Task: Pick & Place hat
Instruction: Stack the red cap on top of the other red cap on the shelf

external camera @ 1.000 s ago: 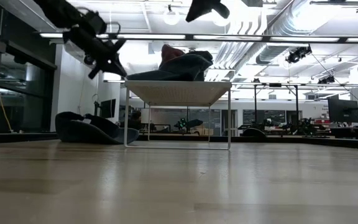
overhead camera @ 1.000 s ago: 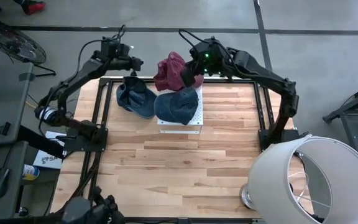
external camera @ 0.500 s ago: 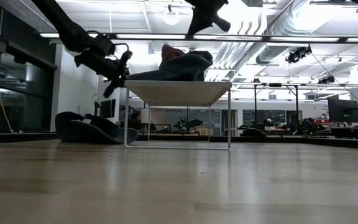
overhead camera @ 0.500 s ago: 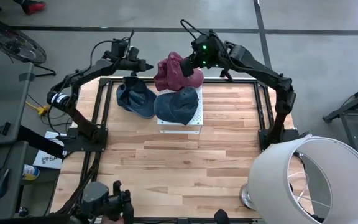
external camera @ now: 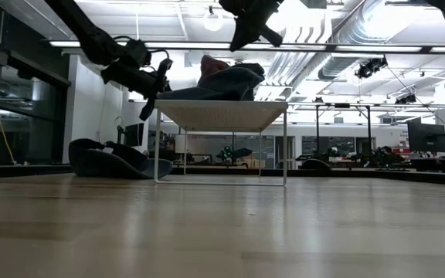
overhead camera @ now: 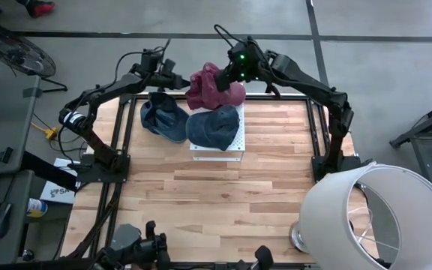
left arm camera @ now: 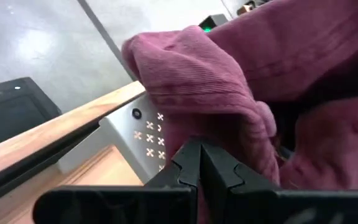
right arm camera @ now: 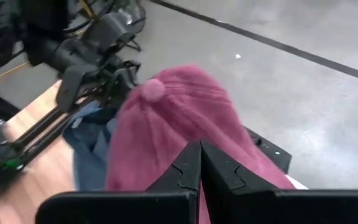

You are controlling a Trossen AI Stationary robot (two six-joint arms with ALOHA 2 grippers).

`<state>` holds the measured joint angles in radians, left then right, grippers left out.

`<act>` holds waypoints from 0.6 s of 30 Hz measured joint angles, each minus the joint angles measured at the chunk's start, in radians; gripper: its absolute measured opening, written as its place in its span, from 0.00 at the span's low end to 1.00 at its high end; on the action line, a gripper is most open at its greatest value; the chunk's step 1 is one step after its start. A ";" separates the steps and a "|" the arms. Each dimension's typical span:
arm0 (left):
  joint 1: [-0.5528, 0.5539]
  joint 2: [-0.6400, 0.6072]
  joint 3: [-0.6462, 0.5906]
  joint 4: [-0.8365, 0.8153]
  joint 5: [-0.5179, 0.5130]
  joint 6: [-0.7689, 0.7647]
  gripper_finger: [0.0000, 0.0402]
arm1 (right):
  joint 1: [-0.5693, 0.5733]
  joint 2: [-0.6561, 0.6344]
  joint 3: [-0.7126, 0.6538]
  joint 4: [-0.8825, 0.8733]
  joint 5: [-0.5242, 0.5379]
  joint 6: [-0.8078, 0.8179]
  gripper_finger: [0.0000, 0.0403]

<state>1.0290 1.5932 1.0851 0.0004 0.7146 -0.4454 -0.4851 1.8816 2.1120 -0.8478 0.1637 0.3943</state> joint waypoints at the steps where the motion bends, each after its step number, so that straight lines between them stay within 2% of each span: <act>1: -0.004 0.000 0.000 0.000 -0.018 0.000 0.00 | -0.003 0.000 0.000 0.000 0.010 0.002 0.00; 18: -0.051 0.000 0.016 0.005 0.137 -0.005 0.00 | -0.018 0.101 0.000 0.002 -0.149 0.051 0.00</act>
<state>0.9784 1.5932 1.1013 0.0059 0.8514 -0.4507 -0.5034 1.9822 2.1120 -0.8459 0.0147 0.4458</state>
